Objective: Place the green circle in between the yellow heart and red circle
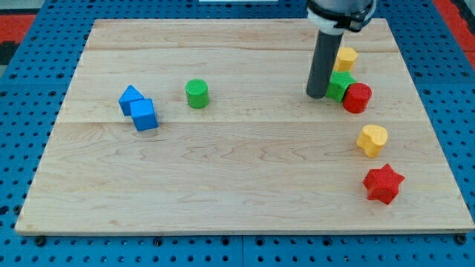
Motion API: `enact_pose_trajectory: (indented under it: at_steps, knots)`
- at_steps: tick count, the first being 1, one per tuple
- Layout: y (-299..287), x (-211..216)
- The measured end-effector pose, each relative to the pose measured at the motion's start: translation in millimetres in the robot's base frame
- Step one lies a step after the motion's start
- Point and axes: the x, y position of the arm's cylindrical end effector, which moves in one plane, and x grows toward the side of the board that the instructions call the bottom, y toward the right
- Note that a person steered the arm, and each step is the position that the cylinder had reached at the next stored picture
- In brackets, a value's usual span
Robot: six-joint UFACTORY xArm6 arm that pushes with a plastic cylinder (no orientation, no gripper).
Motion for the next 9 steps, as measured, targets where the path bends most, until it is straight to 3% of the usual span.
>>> enact_pose_trajectory:
  at_steps: [1,2,3,5,6,7,8,9]
  knots:
    - [31.3,-11.2]
    - [21.1,-11.2]
    - [-62.2,-8.8]
    - [-109.5,-15.6]
    - [-154.5,-53.0]
    - [-216.8,-12.1]
    - [-201.9,18.3]
    - [-244.5,10.5]
